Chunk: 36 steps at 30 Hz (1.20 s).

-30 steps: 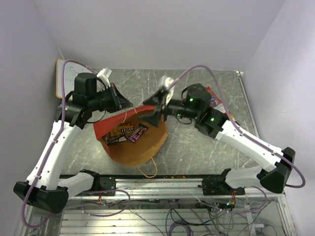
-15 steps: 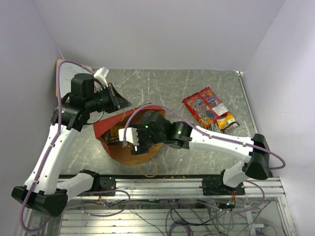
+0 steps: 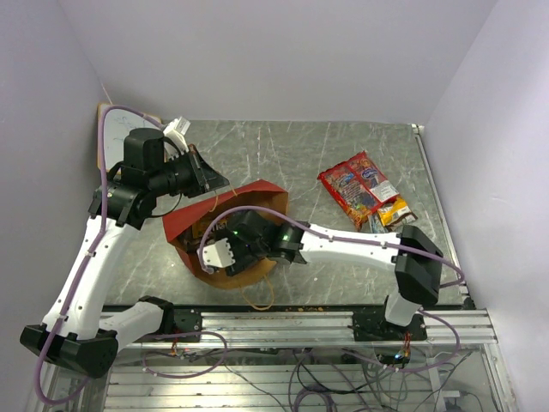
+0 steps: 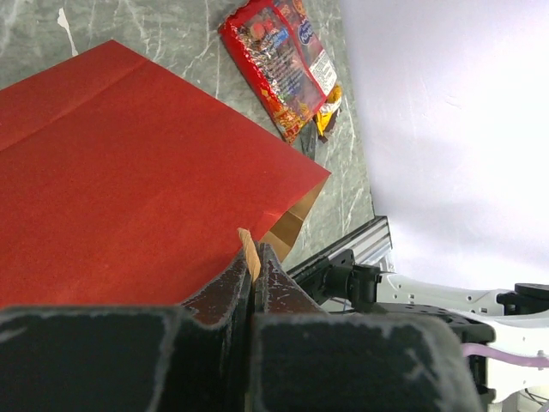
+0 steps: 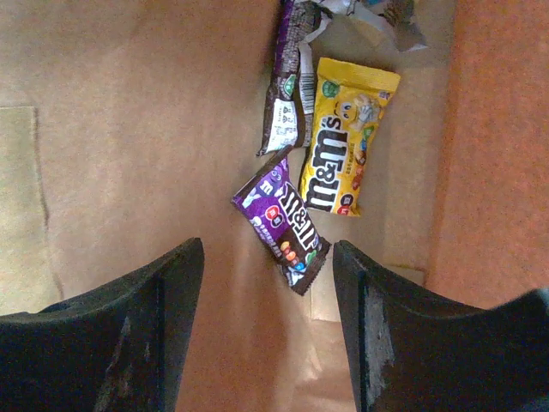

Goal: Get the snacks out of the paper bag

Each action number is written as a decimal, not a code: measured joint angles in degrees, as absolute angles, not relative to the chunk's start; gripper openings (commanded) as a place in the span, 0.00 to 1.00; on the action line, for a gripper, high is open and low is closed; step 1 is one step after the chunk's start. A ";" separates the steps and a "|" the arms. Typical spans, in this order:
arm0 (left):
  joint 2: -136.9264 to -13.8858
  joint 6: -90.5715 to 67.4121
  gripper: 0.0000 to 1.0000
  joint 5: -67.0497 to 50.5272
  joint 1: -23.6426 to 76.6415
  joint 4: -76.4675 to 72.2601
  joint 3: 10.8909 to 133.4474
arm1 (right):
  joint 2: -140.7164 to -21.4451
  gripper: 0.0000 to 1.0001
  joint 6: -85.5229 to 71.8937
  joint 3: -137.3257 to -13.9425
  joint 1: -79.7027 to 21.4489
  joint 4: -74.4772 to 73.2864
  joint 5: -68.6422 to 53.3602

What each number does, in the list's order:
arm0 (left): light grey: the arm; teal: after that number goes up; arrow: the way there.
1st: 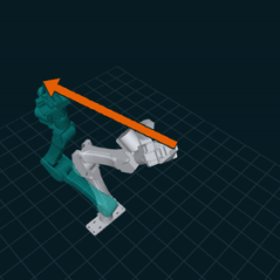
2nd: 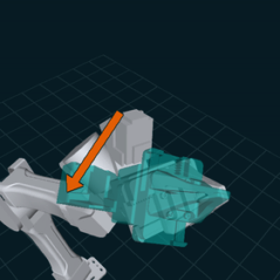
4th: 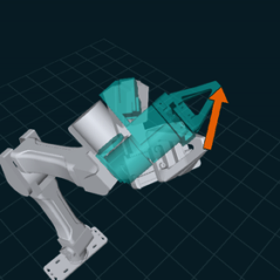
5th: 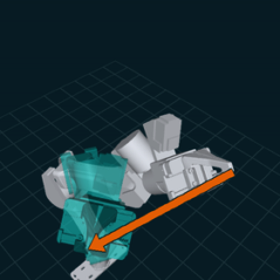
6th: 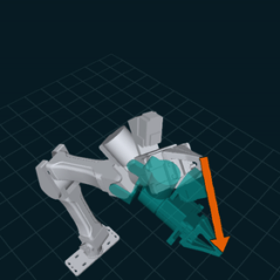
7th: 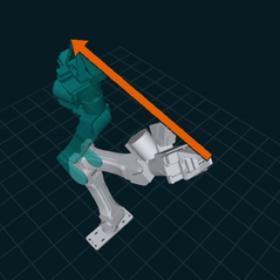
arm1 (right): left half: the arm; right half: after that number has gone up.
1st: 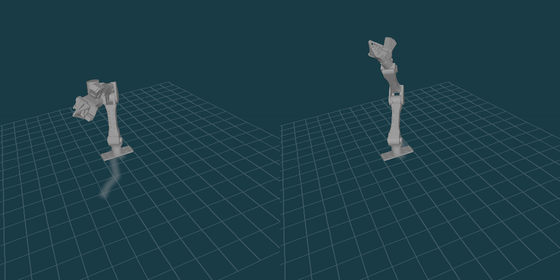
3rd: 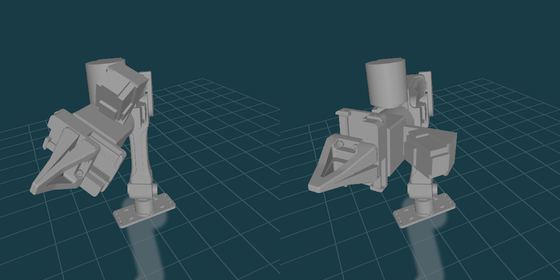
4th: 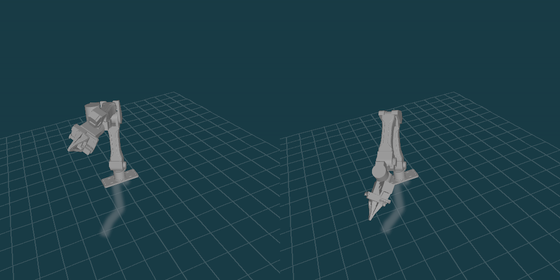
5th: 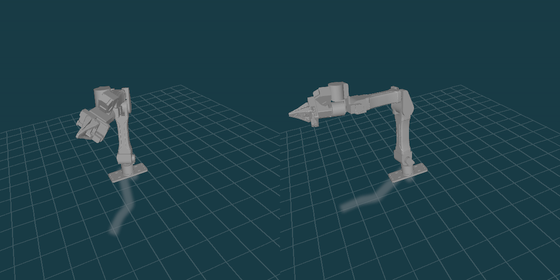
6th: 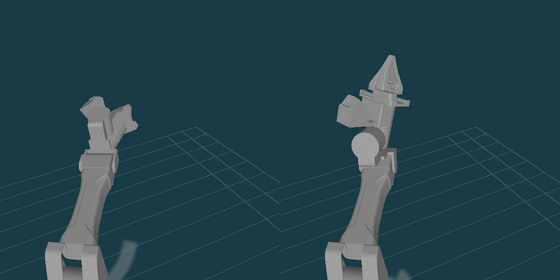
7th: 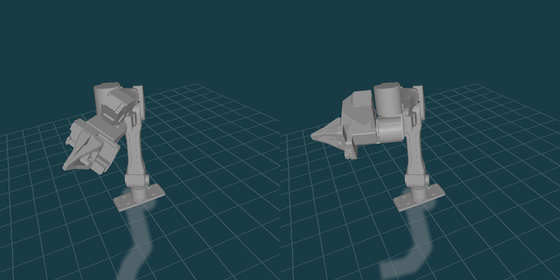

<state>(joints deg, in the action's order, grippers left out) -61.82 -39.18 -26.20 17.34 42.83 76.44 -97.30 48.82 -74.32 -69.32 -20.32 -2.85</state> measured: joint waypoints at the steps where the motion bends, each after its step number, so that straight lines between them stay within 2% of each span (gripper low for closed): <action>1: -61.82 -39.18 0.07 -26.20 17.34 42.83 76.44 | -97.91 0.62 49.43 -74.15 -69.23 -19.73 -2.59; 14: -61.82 -39.24 0.07 -26.68 17.34 42.89 76.44 | -108.84 0.68 53.41 -72.93 -65.76 -10.81 -2.94; 22: -60.90 -39.51 0.07 -27.09 17.34 42.96 76.44 | -113.06 0.65 54.19 -72.88 -64.62 -4.69 -2.07; 27: -60.71 -39.51 0.07 -27.29 17.34 43.20 76.44 | -114.63 0.56 55.13 -72.82 -63.75 -2.04 -2.11; 33: -60.71 -39.48 0.07 -27.40 17.34 43.70 76.44 | -116.55 0.30 56.03 -72.44 -63.26 0.45 -2.17; 36: -60.71 -39.48 0.07 -27.40 17.34 43.86 76.44 | -116.55 0.20 56.21 -72.07 -63.22 1.06 -2.55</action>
